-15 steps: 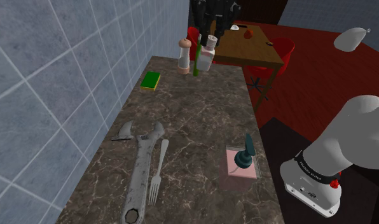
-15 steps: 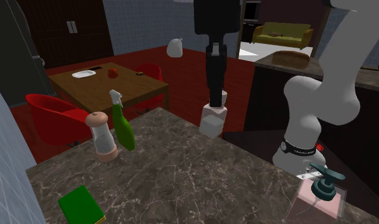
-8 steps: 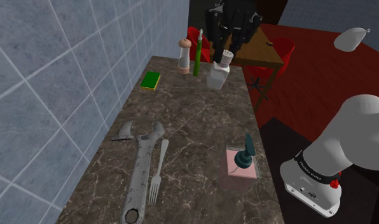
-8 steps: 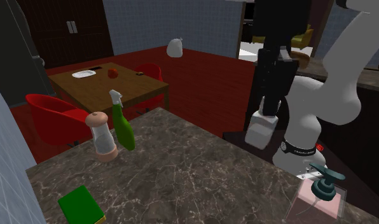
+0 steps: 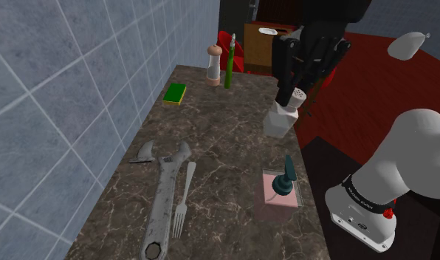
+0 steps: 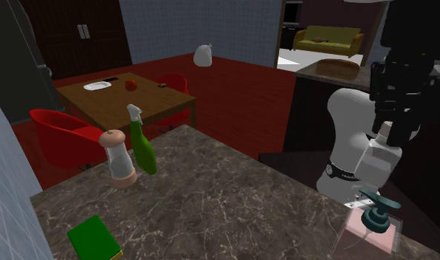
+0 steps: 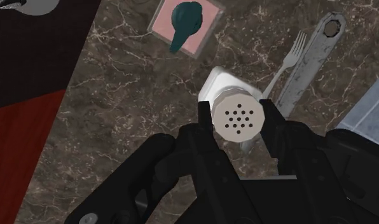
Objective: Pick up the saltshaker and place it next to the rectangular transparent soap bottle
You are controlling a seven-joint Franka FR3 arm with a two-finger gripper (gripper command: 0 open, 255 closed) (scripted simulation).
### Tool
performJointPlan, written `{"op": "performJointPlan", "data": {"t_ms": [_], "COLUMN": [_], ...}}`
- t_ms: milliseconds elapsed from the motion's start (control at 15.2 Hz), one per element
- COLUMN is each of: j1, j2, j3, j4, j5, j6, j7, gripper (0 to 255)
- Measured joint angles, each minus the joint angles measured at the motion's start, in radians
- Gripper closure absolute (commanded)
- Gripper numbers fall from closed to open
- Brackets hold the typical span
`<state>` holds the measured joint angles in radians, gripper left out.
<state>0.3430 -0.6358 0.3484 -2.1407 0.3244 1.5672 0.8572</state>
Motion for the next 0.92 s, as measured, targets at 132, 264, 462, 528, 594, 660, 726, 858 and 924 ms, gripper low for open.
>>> {"op": "performJointPlan", "data": {"t_ms": [132, 264, 462, 528, 594, 660, 726, 858, 924], "j1": [0.017, 0.034, 0.061, 0.070, 0.078, 0.086, 0.093, 0.103, 0.105], "j2": [-0.027, -0.055, -0.098, -0.108, -0.122, -0.130, -0.141, -0.158, -0.162], "j3": [0.028, 0.055, 0.099, 0.118, 0.128, 0.150, 0.160, 0.173, 0.177], "j4": [-0.011, -0.015, -0.028, -0.021, -0.023, -0.023, -0.025, -0.047, -0.061], "j5": [0.023, 0.047, 0.085, 0.099, 0.110, 0.126, 0.136, 0.150, 0.154], "j6": [-0.006, -0.018, -0.029, -0.037, -0.044, -0.042, -0.046, -0.036, -0.026], "j7": [0.039, 0.079, 0.141, 0.167, 0.185, 0.210, 0.226, 0.238, 0.237], "gripper": [255, 255, 255, 255, 255, 255, 255, 255, 255]}}
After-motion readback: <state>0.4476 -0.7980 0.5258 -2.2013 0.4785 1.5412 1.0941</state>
